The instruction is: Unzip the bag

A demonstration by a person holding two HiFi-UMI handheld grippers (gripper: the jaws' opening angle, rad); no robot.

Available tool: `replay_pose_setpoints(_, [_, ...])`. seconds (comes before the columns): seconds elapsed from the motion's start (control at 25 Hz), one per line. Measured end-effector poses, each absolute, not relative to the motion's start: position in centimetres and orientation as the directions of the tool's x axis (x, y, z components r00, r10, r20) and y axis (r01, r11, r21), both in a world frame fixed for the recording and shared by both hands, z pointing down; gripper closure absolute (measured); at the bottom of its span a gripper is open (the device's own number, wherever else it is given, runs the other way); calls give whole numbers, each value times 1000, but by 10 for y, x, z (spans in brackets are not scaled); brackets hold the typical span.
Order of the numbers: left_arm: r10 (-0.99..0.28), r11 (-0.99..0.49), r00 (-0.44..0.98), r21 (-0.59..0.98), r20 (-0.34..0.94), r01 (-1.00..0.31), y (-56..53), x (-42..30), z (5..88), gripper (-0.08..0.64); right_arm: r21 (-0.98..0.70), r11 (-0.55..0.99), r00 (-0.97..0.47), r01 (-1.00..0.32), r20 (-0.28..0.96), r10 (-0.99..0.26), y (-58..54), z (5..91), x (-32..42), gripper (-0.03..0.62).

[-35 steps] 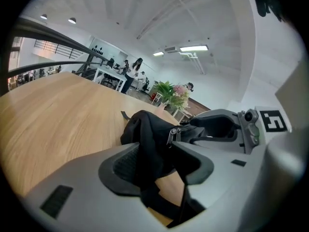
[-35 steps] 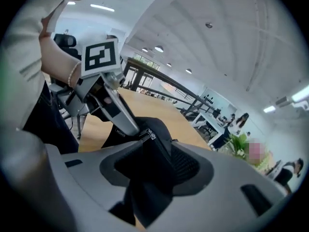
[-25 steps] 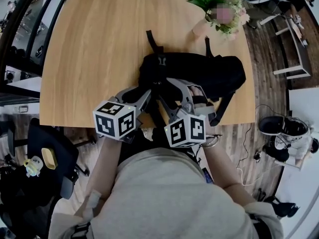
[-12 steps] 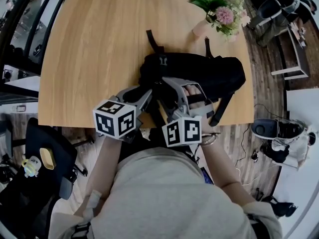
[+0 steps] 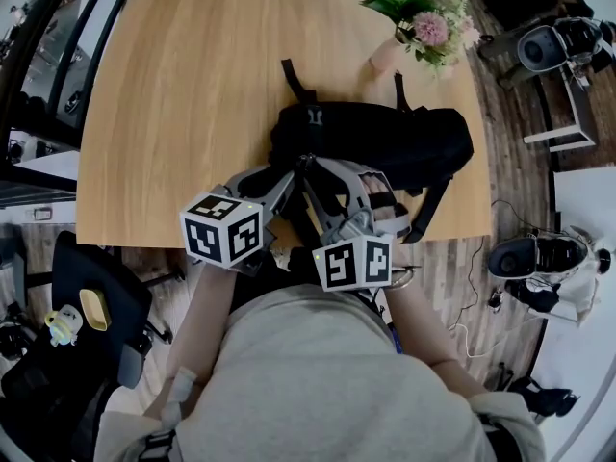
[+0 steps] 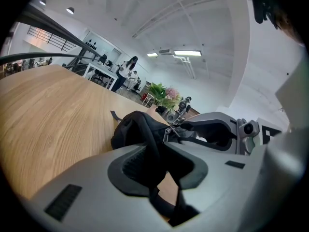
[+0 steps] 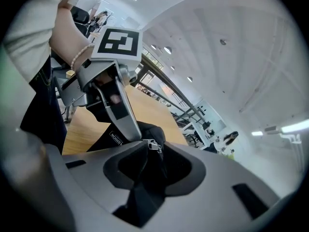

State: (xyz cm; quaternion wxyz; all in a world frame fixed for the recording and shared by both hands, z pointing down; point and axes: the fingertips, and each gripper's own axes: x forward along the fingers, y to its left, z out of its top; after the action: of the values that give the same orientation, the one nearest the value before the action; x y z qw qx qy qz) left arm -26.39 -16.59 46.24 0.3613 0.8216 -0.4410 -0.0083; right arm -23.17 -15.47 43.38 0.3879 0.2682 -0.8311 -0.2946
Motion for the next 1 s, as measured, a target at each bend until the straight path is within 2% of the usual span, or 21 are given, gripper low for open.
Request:
replay_pose_setpoints(0.12, [-731,-350,611,603,303,-717,-167,-264,462,454,682,683,-545,-263,479,-688,-156,432,-227,524])
replay_pose_setpoints(0.4, [-730,-352,611,597,307,-721,-166,-263,462,456,680,683,-545,-267,478,-689,-159,432,-229,527])
replay_pose_setpoints(0.56, [-726,-355,612,591,314,-725,-165,-261,464,459,683,666,-522,-300,467,-714,-169,436,-228,575])
replay_pose_setpoints(0.68, [-725,-355,613,592,315,-724,-163,-262,464,460,659,675,-521,-332,469,-713,-172,436,-228,572])
replay_pose_setpoints(0.84, [-725,-354,611,589,317,-726,-163,-263,464,460,583,716,-541,-384,487,-686,-170,437,-227,578])
replay_pose_setpoints(1.0, [-738,-347,602,594,305,-726,-164,-265,462,462,419,746,-578,-518,472,-666,-171,430,-224,583])
